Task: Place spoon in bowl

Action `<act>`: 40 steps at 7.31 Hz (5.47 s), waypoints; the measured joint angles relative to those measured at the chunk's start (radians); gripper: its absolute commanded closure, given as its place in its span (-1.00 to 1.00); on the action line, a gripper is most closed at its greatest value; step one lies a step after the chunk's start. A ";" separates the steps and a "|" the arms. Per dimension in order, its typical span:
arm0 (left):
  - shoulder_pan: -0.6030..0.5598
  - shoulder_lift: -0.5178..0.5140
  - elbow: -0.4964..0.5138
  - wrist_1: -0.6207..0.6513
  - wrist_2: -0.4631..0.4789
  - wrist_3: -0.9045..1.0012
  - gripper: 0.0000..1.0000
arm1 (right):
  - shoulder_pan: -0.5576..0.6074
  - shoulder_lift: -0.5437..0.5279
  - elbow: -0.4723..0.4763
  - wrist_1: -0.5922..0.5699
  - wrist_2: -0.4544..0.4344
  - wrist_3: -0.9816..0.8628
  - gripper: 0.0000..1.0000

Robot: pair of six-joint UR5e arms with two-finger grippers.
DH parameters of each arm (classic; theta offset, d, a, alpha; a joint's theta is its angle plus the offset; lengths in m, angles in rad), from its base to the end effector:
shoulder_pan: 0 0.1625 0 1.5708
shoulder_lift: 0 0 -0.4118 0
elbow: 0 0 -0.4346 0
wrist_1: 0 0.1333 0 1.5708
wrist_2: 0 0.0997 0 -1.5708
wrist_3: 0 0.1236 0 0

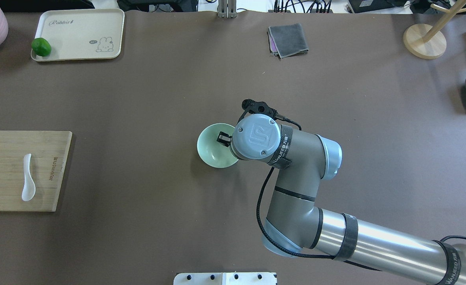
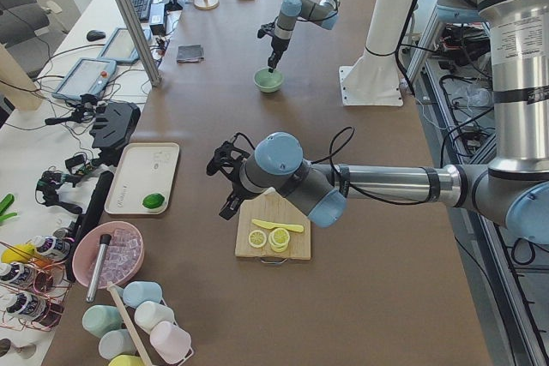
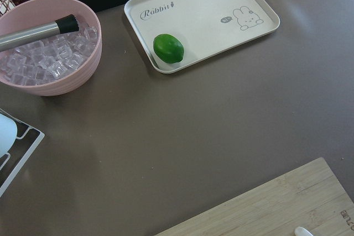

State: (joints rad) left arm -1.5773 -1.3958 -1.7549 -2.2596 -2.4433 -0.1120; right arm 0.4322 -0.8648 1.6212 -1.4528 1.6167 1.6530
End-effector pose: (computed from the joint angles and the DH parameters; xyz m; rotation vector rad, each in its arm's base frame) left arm -0.0418 -0.4901 0.5609 0.6058 0.8669 0.1969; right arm -0.6203 -0.4267 0.1803 0.1110 -0.8767 0.4608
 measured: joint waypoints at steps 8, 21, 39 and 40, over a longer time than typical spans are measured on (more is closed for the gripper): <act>0.182 0.045 -0.009 -0.110 0.045 -0.676 -0.96 | 0.693 -0.288 0.205 -0.133 0.597 -0.904 -1.00; 0.822 0.045 -0.009 -0.175 0.613 -1.160 -0.08 | 1.254 -0.695 0.058 -0.133 0.792 -1.779 -0.99; 1.040 -0.859 0.149 0.336 0.831 -1.616 -0.57 | 1.267 -0.771 0.062 -0.089 0.720 -1.771 -1.00; 1.059 -0.870 0.151 0.336 0.844 -1.617 -0.94 | 1.267 -0.771 0.063 -0.088 0.720 -1.770 -1.00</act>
State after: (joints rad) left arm -0.5185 -2.2659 -1.6039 -1.9238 -1.5991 -1.7294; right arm 1.6997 -1.6362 1.6845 -1.5405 2.3363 -0.1167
